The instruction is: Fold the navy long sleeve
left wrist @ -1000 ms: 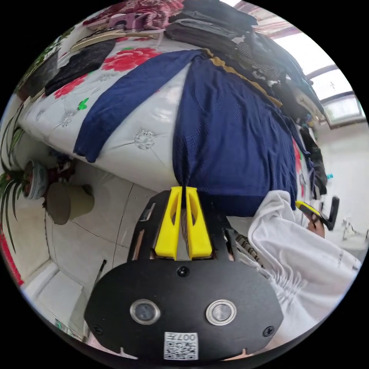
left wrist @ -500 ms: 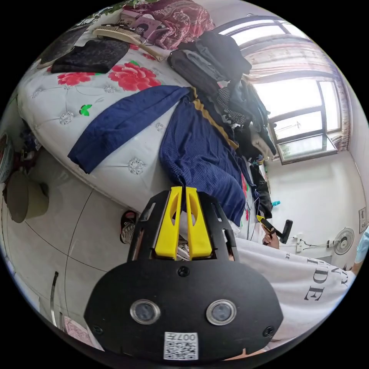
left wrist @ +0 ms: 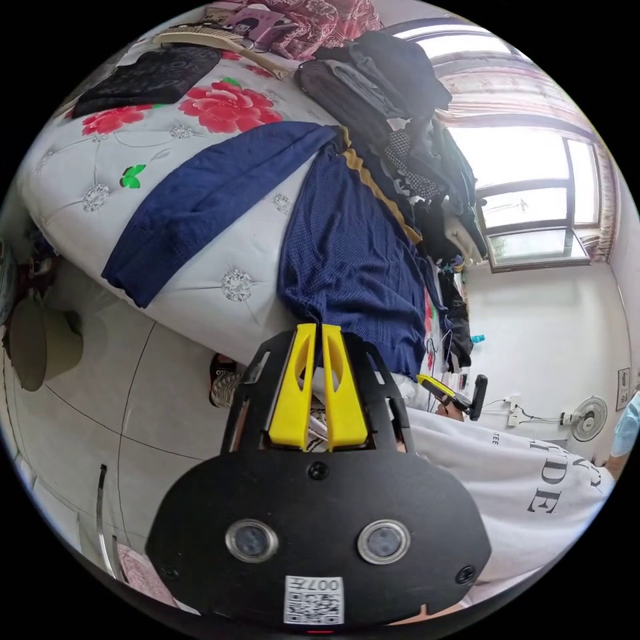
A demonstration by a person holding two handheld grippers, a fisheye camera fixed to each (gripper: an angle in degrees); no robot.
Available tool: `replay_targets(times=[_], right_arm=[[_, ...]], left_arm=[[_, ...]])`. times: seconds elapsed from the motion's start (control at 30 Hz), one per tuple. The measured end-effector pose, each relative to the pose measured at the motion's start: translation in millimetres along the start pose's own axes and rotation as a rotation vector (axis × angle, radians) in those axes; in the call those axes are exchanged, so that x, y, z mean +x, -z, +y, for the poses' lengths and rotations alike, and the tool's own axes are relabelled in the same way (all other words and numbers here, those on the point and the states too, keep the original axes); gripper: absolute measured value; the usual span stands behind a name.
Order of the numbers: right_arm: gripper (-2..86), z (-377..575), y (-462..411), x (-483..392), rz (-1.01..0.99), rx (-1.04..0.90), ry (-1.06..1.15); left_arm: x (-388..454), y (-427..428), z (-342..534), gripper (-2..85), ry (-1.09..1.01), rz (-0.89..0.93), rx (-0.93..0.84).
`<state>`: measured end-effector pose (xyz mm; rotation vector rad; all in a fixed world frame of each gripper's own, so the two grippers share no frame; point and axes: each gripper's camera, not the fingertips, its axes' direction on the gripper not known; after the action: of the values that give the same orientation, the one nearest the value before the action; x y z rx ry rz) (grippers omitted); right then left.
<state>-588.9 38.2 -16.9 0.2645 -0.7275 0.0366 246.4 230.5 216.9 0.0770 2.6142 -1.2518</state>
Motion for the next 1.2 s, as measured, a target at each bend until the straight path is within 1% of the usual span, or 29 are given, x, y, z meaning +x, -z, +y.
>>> replay_targets(times=[0.03, 0.1, 0.23, 0.33, 0.4, 0.47, 0.53, 0.6, 0.63, 0.67, 0.7, 0.77, 0.8, 0.87, 0.9, 0.97, 1.07, 1.13, 1.2], right_arm=[[1.0, -2.2, -0.5, -6.9, -0.03, -0.027, 0.06], [0.4, -2.4, 6.5, -8.3, -0.056, -0.036, 0.068], [-0.1, 23.8, 79.2, 18.5, -0.185, 0.093, -0.015], [-0.2, 44.5, 118.0, 34.9, -0.262, 0.078, -0.038], [-0.2, 47.1, 117.5, 43.4, -0.316, 0.017, -0.077], [-0.3, 34.5, 97.7, 57.1, -0.371, -0.054, -0.125], [-0.3, 8.6, 81.2, 71.9, -0.406, -0.069, -0.172], [-0.3, -32.3, 75.6, 87.5, -0.465, -0.031, -0.219], [-0.3, -66.0, 81.2, 94.9, -0.481, 0.022, -0.242], [-0.3, -102.4, 95.6, 98.9, -0.477, 0.088, -0.254], [-0.3, -120.1, 106.7, 100.3, -0.473, 0.13, -0.266], [-0.2, -174.5, 178.7, 97.9, -0.527, 0.391, -0.3], [-0.2, -182.4, 200.9, 94.4, -0.548, 0.464, -0.293], [-0.2, -191.9, 289.3, 70.6, -0.559, 0.723, -0.198], [-0.2, -189.5, 308.9, 64.0, -0.546, 0.772, -0.165], [-0.2, -165.5, 368.6, 43.0, -0.486, 0.908, -0.042], [-0.2, -117.6, 396.7, 26.7, -0.446, 0.985, 0.113], [-0.2, -90.3, 390.3, 22.8, -0.447, 0.966, 0.185], [-0.2, -67.1, 368.8, 21.6, -0.433, 0.897, 0.215]], left_arm=[[-2.3, 3.8, -2.8, -0.6, 0.002, 0.017, 0.0], [-5.1, 12.2, -6.8, -0.6, 0.001, 0.039, -0.001], [-2.7, 52.6, -0.1, -0.7, -0.06, 0.169, -0.061], [-0.8, 85.3, 14.9, -0.7, -0.104, 0.206, -0.096], [-6.8, 92.5, 18.0, -0.7, -0.095, 0.22, -0.104], [-24.3, 84.8, 7.3, -0.8, -0.051, 0.227, -0.087], [-40.8, 67.6, -16.6, -0.8, 0.003, 0.263, -0.076], [-50.7, 48.9, -55.2, -0.8, 0.047, 0.308, -0.076], [-49.0, 40.2, -88.0, -0.8, 0.073, 0.312, -0.075], [-36.4, 38.2, -125.0, -0.8, 0.051, 0.328, -0.055], [-26.4, 40.4, -143.9, -0.8, 0.029, 0.34, -0.038], [29.9, 70.8, -210.5, -0.8, -0.054, 0.369, 0.05], [47.9, 83.8, -223.3, -0.8, -0.089, 0.376, 0.079], [125.1, 150.1, -249.8, -0.8, -0.295, 0.393, 0.212], [142.6, 167.4, -250.2, -0.8, -0.352, 0.398, 0.242], [195.2, 226.5, -232.2, -0.8, -0.542, 0.389, 0.32], [226.0, 262.6, -183.2, -0.8, -0.727, 0.306, 0.324], [223.8, 266.4, -153.1, -0.8, -0.767, 0.291, 0.315], [209.7, 258.3, -128.8, -0.8, -0.75, 0.294, 0.285]])
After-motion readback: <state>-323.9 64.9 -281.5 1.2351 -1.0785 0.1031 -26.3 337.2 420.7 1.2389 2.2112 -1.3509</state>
